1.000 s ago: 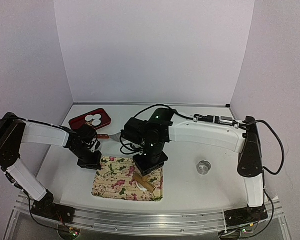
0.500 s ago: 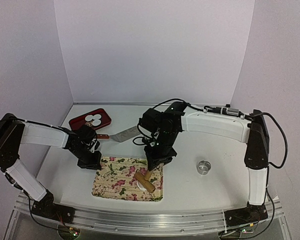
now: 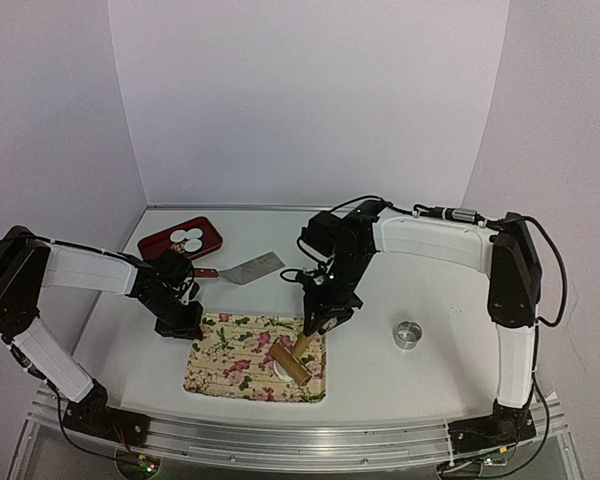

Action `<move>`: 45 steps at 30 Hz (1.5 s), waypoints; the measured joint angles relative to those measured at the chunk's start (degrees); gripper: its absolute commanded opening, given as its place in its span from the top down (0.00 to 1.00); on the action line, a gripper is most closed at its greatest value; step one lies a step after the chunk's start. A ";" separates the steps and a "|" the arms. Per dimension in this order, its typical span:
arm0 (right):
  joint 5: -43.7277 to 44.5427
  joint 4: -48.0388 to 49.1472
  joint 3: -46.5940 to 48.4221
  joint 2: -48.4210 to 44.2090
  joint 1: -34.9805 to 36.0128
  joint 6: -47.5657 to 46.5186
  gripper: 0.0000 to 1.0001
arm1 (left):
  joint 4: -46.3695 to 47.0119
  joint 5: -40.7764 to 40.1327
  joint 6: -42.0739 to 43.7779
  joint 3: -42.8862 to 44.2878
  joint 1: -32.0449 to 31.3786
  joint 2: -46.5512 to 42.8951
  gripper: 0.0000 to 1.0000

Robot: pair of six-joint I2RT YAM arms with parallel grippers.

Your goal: Roll out the dumpling wrappers from the dough

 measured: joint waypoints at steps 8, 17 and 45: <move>-2.39 0.31 -1.03 0.00 -2.16 -1.33 1.00 | -0.97 0.09 -0.92 0.65 0.09 0.50 1.00; -4.35 -0.09 -2.57 -0.62 -4.91 -3.16 1.00 | -0.99 0.72 -2.25 0.63 0.12 0.50 1.00; -7.77 -2.13 -5.32 -1.53 -11.54 -6.26 1.00 | -1.58 2.03 -5.18 1.05 -0.09 0.88 1.00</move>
